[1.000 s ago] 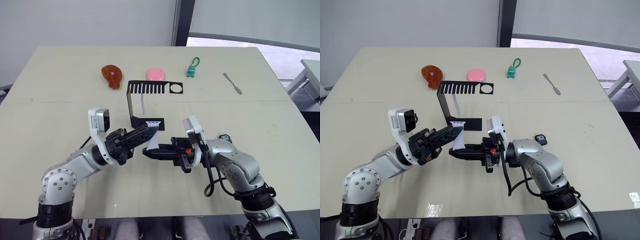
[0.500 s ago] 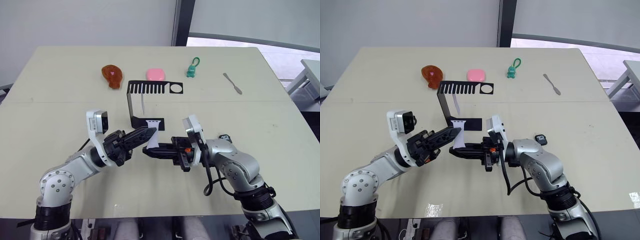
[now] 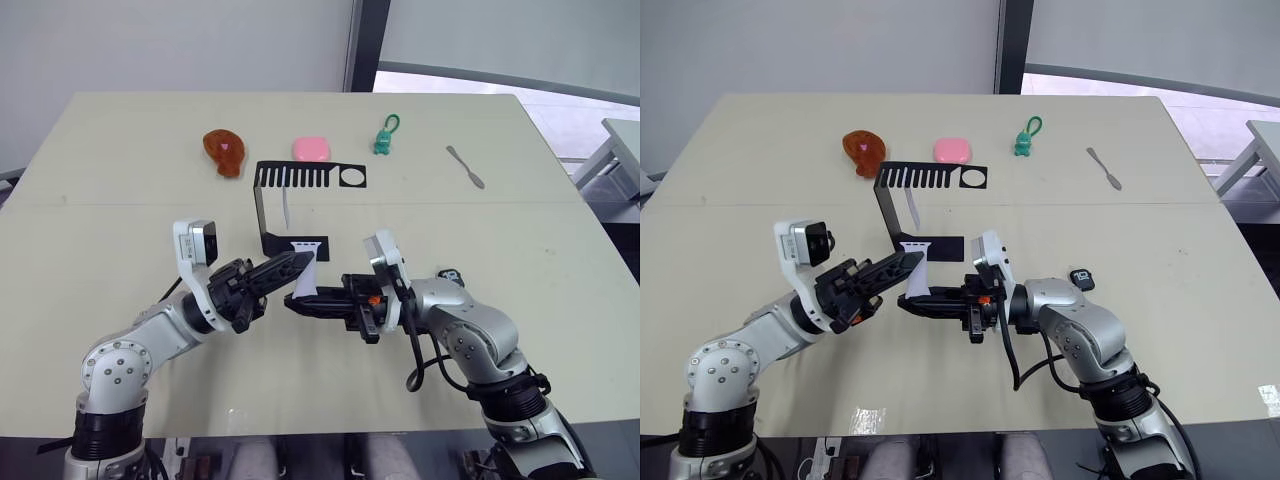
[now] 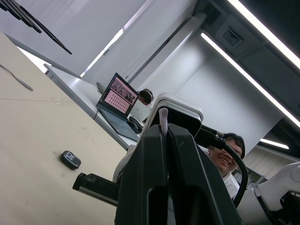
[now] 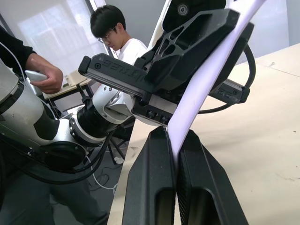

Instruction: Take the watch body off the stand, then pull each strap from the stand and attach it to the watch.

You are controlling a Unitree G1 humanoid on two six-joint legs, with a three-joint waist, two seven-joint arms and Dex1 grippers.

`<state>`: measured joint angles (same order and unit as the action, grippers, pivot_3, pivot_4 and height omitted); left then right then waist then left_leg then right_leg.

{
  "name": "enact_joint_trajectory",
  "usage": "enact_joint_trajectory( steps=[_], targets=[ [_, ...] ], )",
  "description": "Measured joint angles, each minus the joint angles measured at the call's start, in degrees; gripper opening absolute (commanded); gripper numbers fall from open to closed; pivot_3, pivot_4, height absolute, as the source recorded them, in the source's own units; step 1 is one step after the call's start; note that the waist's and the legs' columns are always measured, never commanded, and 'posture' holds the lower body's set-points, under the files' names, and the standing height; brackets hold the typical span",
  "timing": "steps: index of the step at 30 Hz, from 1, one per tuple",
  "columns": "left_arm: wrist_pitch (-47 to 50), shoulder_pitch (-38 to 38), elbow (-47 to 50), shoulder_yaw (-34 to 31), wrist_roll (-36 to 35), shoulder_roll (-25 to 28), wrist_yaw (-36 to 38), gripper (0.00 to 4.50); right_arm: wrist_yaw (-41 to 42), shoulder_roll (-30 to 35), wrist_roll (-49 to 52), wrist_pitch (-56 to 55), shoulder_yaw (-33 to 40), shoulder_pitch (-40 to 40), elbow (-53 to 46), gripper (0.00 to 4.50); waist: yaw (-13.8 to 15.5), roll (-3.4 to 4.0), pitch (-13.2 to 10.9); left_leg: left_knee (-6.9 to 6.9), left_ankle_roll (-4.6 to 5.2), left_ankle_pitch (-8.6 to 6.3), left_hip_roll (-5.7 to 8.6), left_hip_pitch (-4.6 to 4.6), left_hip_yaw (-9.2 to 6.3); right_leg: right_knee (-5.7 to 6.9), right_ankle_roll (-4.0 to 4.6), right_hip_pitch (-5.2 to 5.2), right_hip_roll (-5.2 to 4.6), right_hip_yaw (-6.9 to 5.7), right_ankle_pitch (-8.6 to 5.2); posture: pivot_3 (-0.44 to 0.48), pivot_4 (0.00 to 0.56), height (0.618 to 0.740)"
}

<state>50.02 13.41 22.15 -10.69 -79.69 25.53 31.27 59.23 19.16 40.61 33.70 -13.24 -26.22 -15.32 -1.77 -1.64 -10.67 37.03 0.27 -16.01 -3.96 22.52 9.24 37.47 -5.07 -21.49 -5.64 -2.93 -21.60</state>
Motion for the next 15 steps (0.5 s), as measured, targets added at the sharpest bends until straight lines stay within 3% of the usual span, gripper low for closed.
enact_joint_trajectory(
  steps=[7,10,15],
  targets=[
    [0.00,-0.21,0.20,0.00,-0.02,0.03,0.08,0.03,0.02,0.14,-0.89,-0.30,0.00,0.00,0.00,0.00,0.00,0.00,0.00,-0.01,0.00,0.00,0.00,0.01,-0.01,-0.02,0.00,0.00,0.00,-0.01,0.00,0.000,0.150,0.740],
    [-0.59,-0.33,0.79,-0.10,0.16,0.04,0.12,0.00,-0.12,1.06,-1.97,-0.99,0.13,-0.02,0.00,0.94,0.03,0.00,0.00,-0.01,0.00,0.00,0.00,0.03,-0.02,-0.04,0.00,0.00,0.00,-0.01,0.00,0.000,0.150,0.740],
    [-3.08,-0.54,2.90,-1.33,2.80,2.69,1.14,0.00,-0.15,6.04,-3.66,-2.27,3.27,0.98,-0.11,3.37,0.13,0.00,0.00,-0.02,0.00,0.00,0.03,0.06,-0.03,-0.08,0.00,0.00,-0.02,-0.03,0.00,0.000,0.150,0.740]
  ],
)
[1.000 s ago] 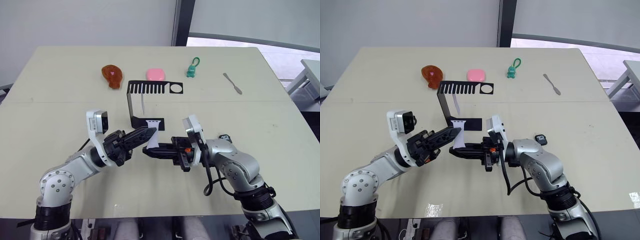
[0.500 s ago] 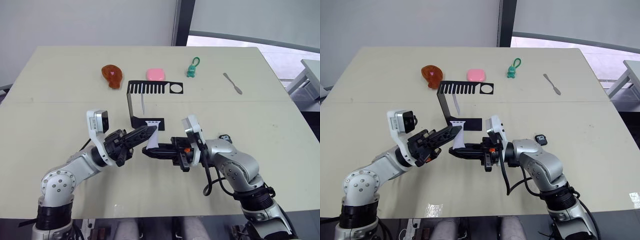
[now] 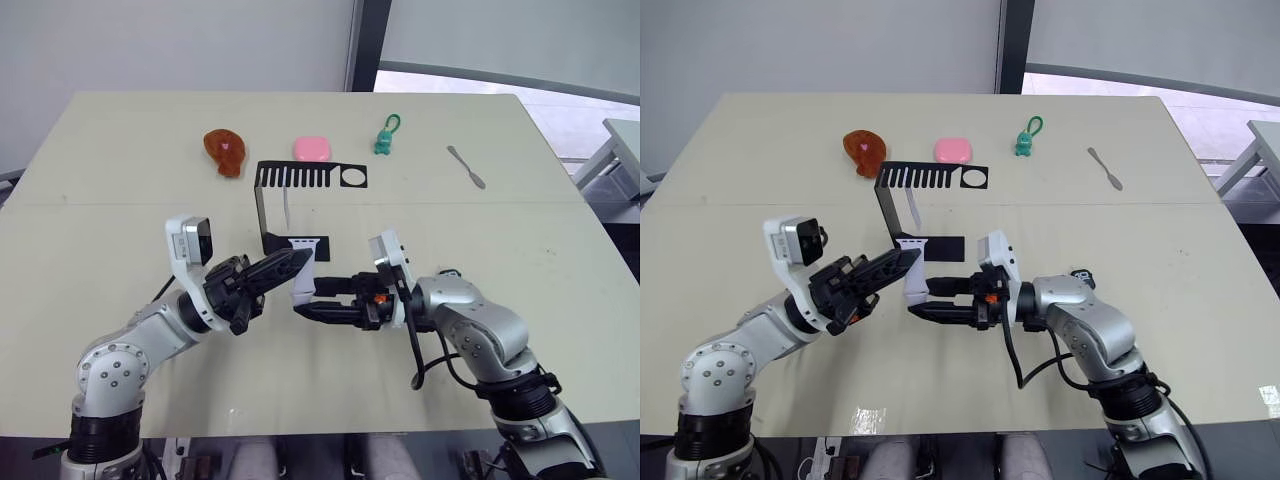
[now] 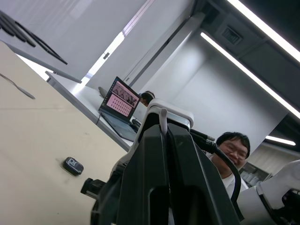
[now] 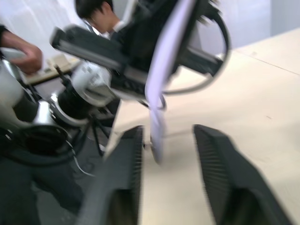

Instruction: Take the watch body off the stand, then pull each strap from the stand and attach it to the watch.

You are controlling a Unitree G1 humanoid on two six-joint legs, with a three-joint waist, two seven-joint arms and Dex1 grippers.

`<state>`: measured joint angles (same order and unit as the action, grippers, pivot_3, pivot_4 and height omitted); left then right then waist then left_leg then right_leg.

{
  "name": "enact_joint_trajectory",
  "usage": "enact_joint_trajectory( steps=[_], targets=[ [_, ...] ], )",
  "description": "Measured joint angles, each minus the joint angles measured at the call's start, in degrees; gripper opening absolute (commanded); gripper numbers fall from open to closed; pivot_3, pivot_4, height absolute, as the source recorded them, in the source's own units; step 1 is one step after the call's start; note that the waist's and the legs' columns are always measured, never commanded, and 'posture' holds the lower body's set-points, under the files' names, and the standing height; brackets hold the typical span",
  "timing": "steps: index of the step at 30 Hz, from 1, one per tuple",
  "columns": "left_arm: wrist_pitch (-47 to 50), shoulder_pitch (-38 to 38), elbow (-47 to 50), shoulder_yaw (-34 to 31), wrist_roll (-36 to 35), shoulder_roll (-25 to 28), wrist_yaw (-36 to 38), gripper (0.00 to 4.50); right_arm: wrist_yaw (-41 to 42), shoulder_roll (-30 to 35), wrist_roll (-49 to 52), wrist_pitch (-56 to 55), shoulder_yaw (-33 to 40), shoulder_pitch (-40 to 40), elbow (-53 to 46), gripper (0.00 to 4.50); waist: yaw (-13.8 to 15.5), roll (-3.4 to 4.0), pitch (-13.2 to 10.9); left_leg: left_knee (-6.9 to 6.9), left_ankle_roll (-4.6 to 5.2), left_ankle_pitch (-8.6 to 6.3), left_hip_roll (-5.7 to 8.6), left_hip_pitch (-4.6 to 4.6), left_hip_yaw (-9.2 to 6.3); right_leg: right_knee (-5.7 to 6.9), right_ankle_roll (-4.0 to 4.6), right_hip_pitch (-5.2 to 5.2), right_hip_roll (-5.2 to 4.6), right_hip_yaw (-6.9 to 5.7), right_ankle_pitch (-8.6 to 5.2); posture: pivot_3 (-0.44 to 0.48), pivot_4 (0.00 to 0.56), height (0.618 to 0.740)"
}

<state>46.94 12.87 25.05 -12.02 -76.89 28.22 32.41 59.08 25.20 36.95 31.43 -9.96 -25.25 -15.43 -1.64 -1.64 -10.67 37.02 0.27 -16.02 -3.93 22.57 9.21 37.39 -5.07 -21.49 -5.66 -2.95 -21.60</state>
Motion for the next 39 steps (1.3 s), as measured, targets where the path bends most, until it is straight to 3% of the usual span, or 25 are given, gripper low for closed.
enact_joint_trajectory(
  steps=[2,3,9,14,22,26,30,36,39],
  targets=[
    [-0.68,-0.79,1.29,-1.57,2.02,4.01,1.97,0.00,0.00,3.93,-1.36,-1.92,3.80,2.40,-0.36,4.28,0.03,0.00,0.00,-0.04,0.00,-0.01,0.00,0.05,-0.03,-0.09,0.00,-0.01,0.01,-0.02,0.00,0.000,0.150,0.740],
    [-0.82,-0.96,1.66,-2.39,2.60,5.69,2.85,0.00,0.02,5.44,-2.26,-3.43,5.58,3.67,-0.35,4.40,0.04,0.00,-0.01,-0.06,0.00,-0.01,0.02,0.05,-0.02,-0.11,0.00,-0.01,0.00,-0.02,0.00,0.000,0.150,0.740],
    [-5.29,-7.85,0.82,-9.01,10.13,12.68,9.00,0.00,0.36,13.00,-8.58,-15.95,16.80,13.81,2.20,4.40,0.01,0.02,-0.02,-0.33,-0.01,-0.01,0.04,0.06,0.02,-0.49,0.00,0.01,0.03,-0.03,0.00,0.000,0.150,0.740],
    [-14.98,-10.12,-2.38,-12.95,21.08,12.91,10.99,0.00,-1.98,14.41,-12.14,-25.45,28.41,23.81,7.08,4.40,0.33,0.02,-0.03,-0.40,0.00,0.00,0.07,0.06,0.01,-0.59,0.00,0.05,0.03,-0.04,0.00,0.000,0.150,0.740],
    [-23.51,-17.74,-13.25,-22.84,30.33,12.69,12.64,0.00,-10.34,14.58,-19.05,-41.49,44.88,36.99,23.85,4.40,-0.37,0.01,-0.04,-0.74,-0.09,0.06,0.08,-0.26,0.15,-0.63,0.00,0.12,0.04,0.11,0.00,0.000,0.150,0.740],
    [-25.27,-17.70,-16.08,-24.59,31.56,10.97,11.00,0.00,-11.93,12.79,-19.10,-43.66,46.39,39.52,26.73,4.40,-0.47,0.01,-0.04,-0.88,-0.15,0.12,0.07,-0.34,0.13,-0.51,0.05,0.14,0.02,0.12,0.03,0.000,0.150,0.740],
    [-24.36,-17.72,-12.55,-23.86,31.33,10.43,9.86,0.00,-12.08,11.51,-17.13,-43.09,46.17,39.23,26.30,4.40,-0.48,0.02,-0.04,-0.88,-0.14,0.14,0.07,-0.38,0.13,-0.45,0.06,0.17,-0.02,0.12,0.07,0.000,0.150,0.740],
    [-24.42,-12.72,-9.32,-18.92,32.10,9.84,9.12,0.00,-16.29,7.17,-14.70,-35.61,40.05,35.54,16.47,4.40,-0.33,0.03,-0.04,-0.88,-0.21,0.28,0.06,-0.40,0.12,-0.24,0.08,0.10,0.02,0.12,0.08,0.000,0.150,0.740],
    [-23.69,-8.19,-6.48,-13.18,32.29,11.06,10.92,0.00,-20.99,6.01,-15.70,-29.16,36.14,35.11,9.12,4.40,0.05,0.03,-0.04,-0.87,-0.23,0.30,0.07,-0.37,0.11,-0.20,0.08,0.06,0.02,0.11,0.08,0.000,0.150,0.740]
  ],
)
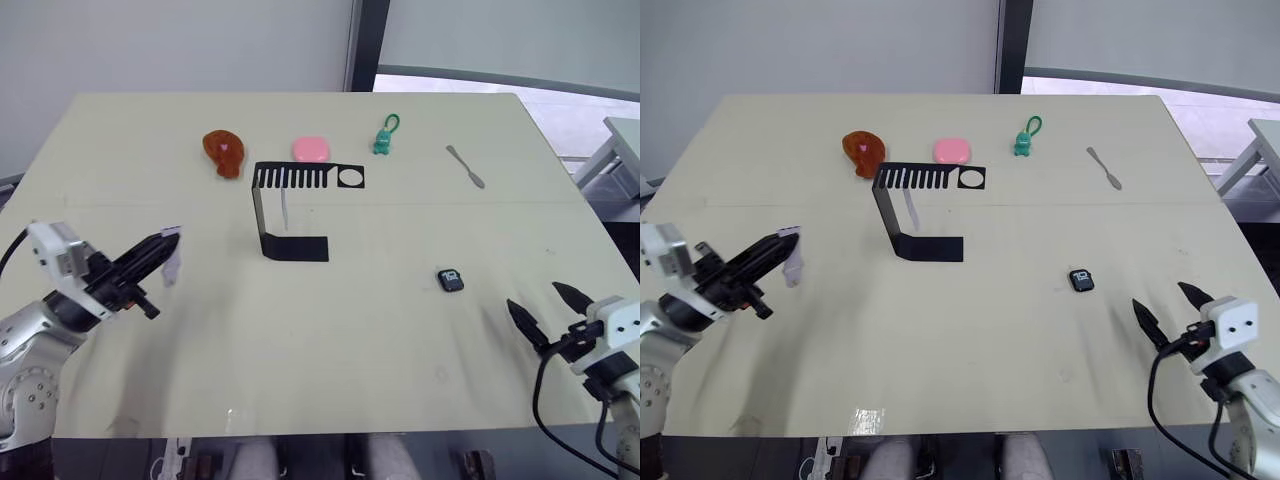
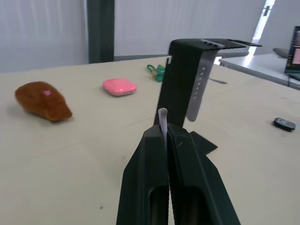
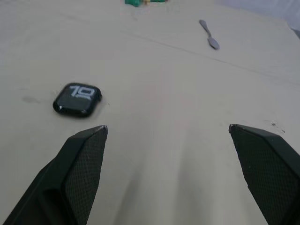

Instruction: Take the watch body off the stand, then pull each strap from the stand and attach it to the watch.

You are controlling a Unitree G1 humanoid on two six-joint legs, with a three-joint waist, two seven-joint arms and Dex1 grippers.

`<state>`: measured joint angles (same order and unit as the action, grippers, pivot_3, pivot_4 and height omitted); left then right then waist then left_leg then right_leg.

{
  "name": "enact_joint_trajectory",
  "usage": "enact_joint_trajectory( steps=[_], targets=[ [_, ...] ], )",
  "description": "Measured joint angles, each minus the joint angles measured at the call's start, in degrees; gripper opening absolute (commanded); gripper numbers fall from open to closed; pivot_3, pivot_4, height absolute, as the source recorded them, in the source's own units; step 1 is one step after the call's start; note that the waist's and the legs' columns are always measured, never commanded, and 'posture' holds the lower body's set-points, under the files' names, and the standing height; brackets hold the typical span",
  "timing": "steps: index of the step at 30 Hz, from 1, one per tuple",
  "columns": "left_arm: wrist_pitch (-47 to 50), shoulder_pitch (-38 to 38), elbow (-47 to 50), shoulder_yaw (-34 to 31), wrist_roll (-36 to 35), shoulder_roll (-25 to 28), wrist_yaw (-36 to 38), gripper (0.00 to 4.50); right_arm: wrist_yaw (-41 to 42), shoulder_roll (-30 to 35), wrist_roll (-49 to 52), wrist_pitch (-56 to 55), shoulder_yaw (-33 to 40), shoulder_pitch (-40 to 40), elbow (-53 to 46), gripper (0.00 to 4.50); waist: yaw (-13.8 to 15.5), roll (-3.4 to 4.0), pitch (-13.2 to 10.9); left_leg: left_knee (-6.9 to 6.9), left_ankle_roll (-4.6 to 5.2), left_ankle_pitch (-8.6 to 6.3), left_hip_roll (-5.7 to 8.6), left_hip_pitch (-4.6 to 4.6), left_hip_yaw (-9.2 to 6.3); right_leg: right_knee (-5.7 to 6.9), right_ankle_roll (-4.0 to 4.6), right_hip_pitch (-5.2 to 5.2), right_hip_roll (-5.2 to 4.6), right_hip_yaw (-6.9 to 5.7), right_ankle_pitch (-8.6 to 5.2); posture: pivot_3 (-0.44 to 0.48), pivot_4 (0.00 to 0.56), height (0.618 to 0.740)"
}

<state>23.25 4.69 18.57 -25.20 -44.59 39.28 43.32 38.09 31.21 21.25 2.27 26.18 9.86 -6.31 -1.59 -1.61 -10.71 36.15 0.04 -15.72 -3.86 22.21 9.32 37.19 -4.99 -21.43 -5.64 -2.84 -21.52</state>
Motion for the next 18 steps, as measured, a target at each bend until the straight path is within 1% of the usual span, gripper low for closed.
enact_joint_trajectory(
  steps=[3,7,9,12,18],
  targets=[
    [0.06,4.74,2.66,5.72,0.57,0.04,1.85,0.00,-4.13,-1.96,-1.45,6.45,-6.01,-0.06,-8.32,4.40,0.09,0.02,0.01,-0.02,-0.01,0.01,0.02,0.02,0.01,0.01,0.00,-0.01,0.01,0.01,0.00,0.000,0.150,0.740],
    [-1.21,8.52,3.17,13.19,4.16,-0.87,4.25,0.00,-10.73,-3.64,-3.71,14.77,-9.02,-0.14,-12.93,4.40,0.04,0.03,0.02,0.01,0.00,0.02,0.05,0.09,0.03,-0.03,0.00,-0.06,0.06,0.00,0.00,0.000,0.150,0.740],
    [-1.03,10.22,3.36,16.11,4.32,-2.01,5.05,0.00,-13.13,-4.66,-4.18,17.88,-9.94,-0.80,-14.59,4.40,-0.10,0.03,0.02,0.03,-0.01,0.02,0.02,0.08,0.04,0.00,-0.01,-0.07,0.11,0.02,0.00,0.000,0.150,0.740],
    [-0.52,11.67,4.15,19.30,4.30,-2.54,6.32,0.00,-16.08,-5.10,-4.41,22.81,-10.26,-2.59,-15.82,4.40,-0.13,0.03,0.01,0.06,-0.02,0.05,0.02,0.06,0.05,0.12,-0.01,-0.10,0.12,0.05,0.00,0.000,0.150,0.740],
    [0.53,11.91,6.18,22.54,4.30,-3.26,7.18,0.00,-17.62,-5.15,-3.10,33.06,-12.78,-7.29,-17.97,4.40,-0.06,0.03,0.01,0.09,-0.03,0.15,0.02,0.04,0.02,0.23,0.00,-0.10,0.14,0.08,0.00,0.000,0.150,0.740]
  ],
)
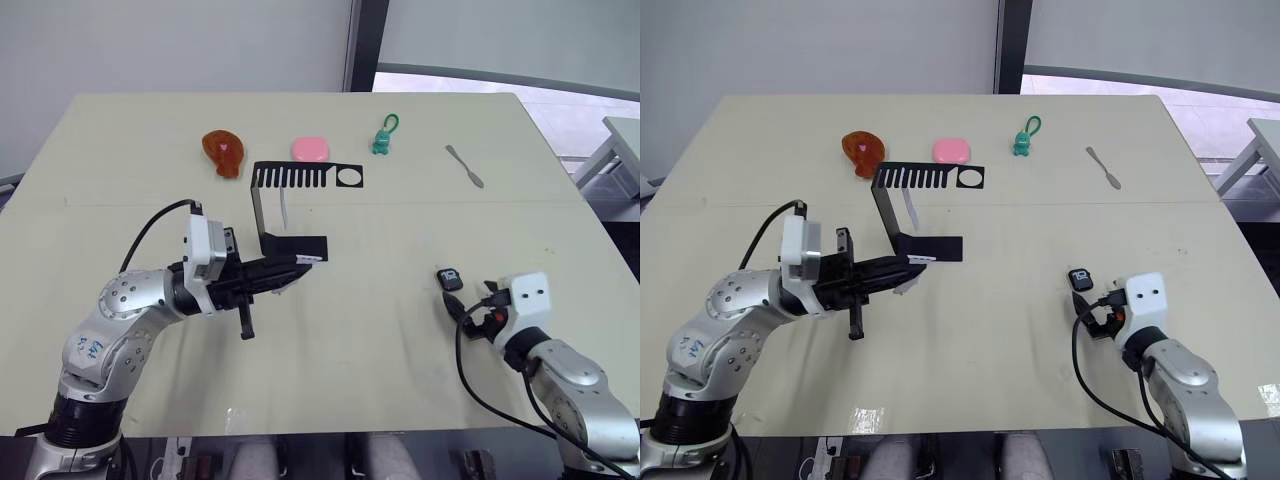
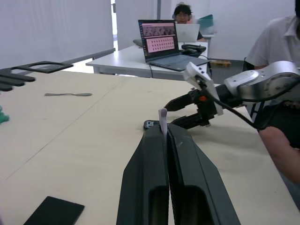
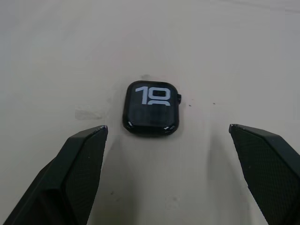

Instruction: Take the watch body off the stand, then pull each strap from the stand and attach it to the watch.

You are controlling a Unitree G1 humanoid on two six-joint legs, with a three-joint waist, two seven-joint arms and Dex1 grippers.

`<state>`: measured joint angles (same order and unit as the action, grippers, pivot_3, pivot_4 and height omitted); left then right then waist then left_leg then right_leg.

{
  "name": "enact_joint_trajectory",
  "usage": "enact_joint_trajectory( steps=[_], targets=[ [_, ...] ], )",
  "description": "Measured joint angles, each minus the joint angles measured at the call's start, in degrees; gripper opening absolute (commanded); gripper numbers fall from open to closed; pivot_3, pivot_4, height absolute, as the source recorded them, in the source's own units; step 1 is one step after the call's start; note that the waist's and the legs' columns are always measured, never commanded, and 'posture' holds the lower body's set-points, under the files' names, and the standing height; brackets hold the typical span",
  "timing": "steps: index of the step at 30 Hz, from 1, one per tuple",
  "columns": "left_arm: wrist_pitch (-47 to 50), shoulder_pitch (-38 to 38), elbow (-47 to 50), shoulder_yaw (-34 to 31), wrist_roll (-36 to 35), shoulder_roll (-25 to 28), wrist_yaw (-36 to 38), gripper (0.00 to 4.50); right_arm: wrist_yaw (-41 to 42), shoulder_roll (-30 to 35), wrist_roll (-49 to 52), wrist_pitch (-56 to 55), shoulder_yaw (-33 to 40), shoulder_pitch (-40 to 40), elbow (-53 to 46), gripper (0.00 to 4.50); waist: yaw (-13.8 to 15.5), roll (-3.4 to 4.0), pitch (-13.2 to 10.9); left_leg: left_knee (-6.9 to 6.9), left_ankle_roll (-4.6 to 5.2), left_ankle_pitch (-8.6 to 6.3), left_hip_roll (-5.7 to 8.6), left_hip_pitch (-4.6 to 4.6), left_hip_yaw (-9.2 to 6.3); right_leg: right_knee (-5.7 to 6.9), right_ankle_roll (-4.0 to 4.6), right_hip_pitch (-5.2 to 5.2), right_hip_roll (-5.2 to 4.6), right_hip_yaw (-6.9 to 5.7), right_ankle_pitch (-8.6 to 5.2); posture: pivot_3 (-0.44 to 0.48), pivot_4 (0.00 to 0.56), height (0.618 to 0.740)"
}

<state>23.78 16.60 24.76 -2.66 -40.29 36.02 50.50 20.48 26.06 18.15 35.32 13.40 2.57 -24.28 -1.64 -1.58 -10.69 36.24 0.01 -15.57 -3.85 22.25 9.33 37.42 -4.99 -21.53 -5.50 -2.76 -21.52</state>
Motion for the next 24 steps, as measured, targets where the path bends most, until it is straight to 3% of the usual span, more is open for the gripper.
enact_joint_trajectory(
  steps=[12,24],
  targets=[
    [1.14,-3.35,4.16,0.88,0.09,-1.06,-2.26,0.00,-2.19,0.47,-0.43,10.73,-2.13,-5.29,-0.63,4.40,-0.01,0.00,0.00,0.01,0.05,0.02,0.02,0.03,-0.02,-0.01,0.00,0.00,-0.01,-0.01,0.00,0.000,0.150,0.740],
    [1.69,-4.43,4.19,0.76,0.43,-0.82,-3.29,0.00,-2.38,0.13,-0.93,10.01,-3.69,-8.31,2.13,4.40,-0.01,0.00,0.00,0.02,0.05,0.03,0.02,0.03,-0.02,-0.01,0.00,0.00,0.00,-0.02,0.00,0.000,0.150,0.740]
  ],
)
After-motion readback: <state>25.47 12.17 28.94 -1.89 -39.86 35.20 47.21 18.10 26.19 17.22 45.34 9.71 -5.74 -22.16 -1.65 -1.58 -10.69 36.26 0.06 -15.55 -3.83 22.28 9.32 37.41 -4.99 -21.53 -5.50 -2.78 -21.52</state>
